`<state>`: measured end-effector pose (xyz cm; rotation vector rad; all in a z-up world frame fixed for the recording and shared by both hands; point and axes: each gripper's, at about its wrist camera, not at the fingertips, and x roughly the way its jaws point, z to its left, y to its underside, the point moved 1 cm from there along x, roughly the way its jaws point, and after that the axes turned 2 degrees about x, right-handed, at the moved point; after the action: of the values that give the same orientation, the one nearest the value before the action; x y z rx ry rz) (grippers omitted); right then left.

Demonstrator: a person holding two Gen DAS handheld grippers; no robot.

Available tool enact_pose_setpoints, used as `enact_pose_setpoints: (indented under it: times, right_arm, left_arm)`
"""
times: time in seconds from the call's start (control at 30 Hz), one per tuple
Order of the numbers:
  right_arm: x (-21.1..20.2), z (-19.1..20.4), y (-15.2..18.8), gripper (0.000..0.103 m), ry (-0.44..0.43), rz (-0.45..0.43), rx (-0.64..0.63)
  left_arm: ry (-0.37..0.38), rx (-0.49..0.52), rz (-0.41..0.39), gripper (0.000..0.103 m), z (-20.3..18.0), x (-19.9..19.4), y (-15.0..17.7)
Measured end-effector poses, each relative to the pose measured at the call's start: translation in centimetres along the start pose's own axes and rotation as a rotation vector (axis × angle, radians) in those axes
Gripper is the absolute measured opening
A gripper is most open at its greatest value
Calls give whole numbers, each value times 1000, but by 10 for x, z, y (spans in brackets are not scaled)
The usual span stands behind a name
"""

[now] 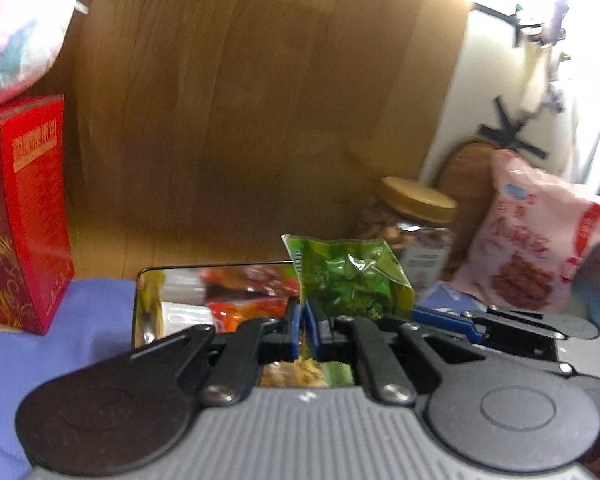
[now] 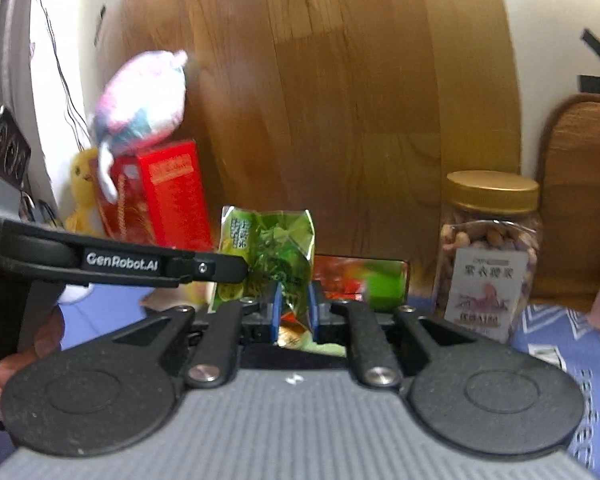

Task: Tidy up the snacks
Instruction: 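Carry the green packet into the tin box and open the left gripper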

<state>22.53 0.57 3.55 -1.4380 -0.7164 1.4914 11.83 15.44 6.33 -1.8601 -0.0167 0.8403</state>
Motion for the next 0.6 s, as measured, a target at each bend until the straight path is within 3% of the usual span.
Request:
enact_pose_setpoints:
  times: [0.1, 0.27, 0.5, 0.6]
  right_arm:
    - [17, -7, 1, 34, 28, 18, 1]
    - [3, -17, 9, 34, 34, -14, 94]
    - [-48, -4, 36, 35, 23, -39, 193]
    - [-68, 5, 54, 42, 24, -31, 238]
  left_arm:
    - [-46, -12, 18, 9, 8, 15, 2]
    - [-72, -24, 4, 12, 13, 5, 10]
    - [-31, -55, -59, 26, 3, -55, 33]
    - [-22, -61, -62, 30, -6, -79, 53]
